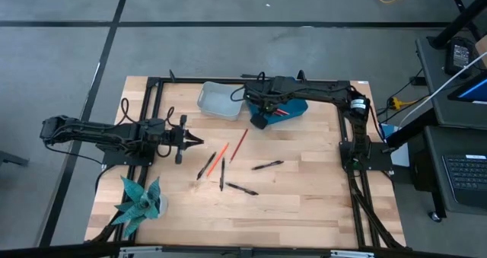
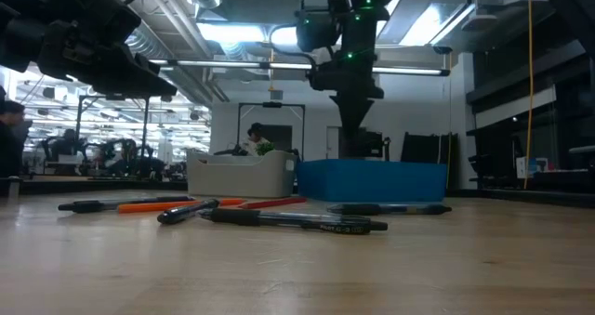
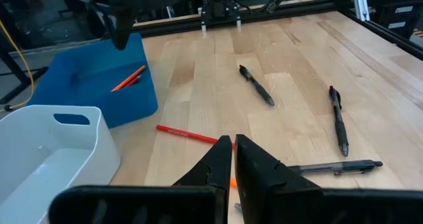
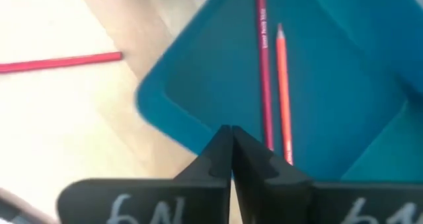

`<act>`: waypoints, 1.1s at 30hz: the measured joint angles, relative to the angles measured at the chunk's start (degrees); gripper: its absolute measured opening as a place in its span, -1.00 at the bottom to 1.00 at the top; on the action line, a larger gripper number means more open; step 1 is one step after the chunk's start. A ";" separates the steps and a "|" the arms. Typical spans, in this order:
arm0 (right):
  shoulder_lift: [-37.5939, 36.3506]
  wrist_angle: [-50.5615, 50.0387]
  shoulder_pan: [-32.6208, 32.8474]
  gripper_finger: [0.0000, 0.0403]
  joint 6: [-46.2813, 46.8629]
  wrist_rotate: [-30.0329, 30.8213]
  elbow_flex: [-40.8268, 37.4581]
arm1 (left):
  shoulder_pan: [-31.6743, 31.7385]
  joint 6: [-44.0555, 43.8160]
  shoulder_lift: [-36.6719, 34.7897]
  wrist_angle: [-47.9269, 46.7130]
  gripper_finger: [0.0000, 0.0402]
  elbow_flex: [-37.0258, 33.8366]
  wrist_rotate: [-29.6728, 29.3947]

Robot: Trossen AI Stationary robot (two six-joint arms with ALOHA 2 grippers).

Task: Sort pens & pencils
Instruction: Put the red pencil into the blue bin

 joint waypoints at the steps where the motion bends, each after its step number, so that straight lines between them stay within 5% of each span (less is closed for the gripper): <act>1: 0.00 -0.01 0.40 -0.96 0.14 -0.01 0.00 | 0.02 0.00 0.00 -0.14 -0.93 0.00 -0.01; 12: 0.00 3.52 6.98 -0.96 -4.11 -0.11 -0.01 | 0.02 -0.02 0.00 -0.15 -0.93 0.00 -0.01; 20: 0.00 10.85 10.37 -0.96 -16.64 -13.36 0.01 | 0.00 -0.04 0.00 -0.14 -0.93 0.00 -0.01; 33: 0.00 7.81 9.19 -0.96 -27.66 -13.45 0.01 | 0.00 0.20 0.00 -0.14 -0.93 0.00 -0.02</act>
